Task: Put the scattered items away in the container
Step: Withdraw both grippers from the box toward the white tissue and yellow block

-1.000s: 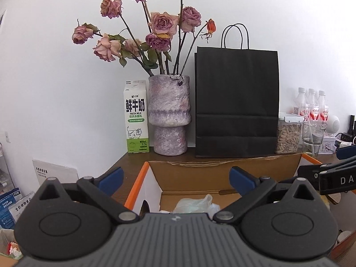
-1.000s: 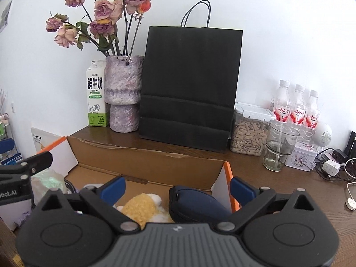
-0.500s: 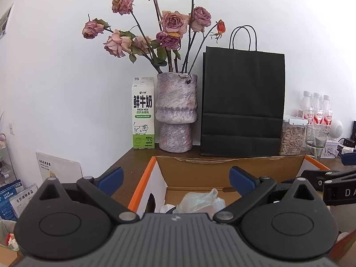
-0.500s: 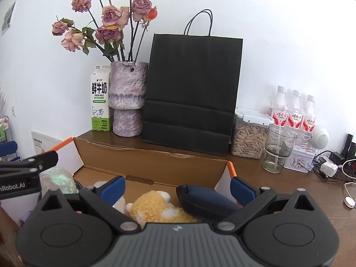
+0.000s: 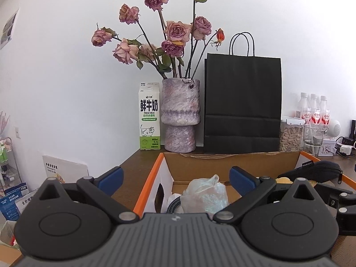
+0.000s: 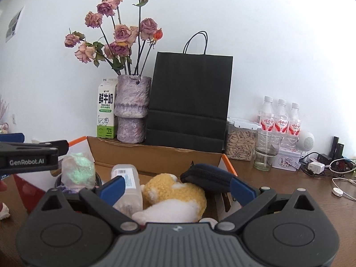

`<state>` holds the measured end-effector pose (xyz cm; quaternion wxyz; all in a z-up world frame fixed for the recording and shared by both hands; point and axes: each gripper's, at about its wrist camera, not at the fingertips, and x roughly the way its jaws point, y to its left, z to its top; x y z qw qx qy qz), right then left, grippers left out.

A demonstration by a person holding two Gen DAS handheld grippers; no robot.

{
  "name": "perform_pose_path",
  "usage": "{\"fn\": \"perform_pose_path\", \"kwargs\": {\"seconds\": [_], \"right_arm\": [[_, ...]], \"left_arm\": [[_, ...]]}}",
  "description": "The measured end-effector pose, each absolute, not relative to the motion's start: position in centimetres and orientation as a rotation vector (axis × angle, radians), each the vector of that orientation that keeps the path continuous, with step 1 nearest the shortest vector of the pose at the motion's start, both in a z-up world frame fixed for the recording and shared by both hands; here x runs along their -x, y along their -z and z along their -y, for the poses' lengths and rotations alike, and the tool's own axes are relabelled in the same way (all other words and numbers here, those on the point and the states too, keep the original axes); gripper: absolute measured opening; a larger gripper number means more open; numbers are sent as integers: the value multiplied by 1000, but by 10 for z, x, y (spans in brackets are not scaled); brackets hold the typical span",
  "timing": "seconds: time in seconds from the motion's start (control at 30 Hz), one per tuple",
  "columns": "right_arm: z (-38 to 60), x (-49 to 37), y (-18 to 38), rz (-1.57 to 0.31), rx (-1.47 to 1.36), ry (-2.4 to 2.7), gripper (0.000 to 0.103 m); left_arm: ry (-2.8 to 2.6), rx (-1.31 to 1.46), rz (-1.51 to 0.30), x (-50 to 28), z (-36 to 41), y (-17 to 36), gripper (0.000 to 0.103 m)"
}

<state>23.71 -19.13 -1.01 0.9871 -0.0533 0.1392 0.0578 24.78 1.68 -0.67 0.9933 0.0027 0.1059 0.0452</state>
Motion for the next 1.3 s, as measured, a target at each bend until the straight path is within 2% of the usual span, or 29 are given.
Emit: {"fn": "perform_pose_path", "kwargs": {"seconds": [1.03,1.3], "right_arm": [[215,-169,29,-350,67,-103,103],[206,-166,34,-430,101,-170,103]], "left_arm": [[-194,-59,-244,-173,-29,23,103],[-166,-11,-359,-166,-56,26,103]]}}
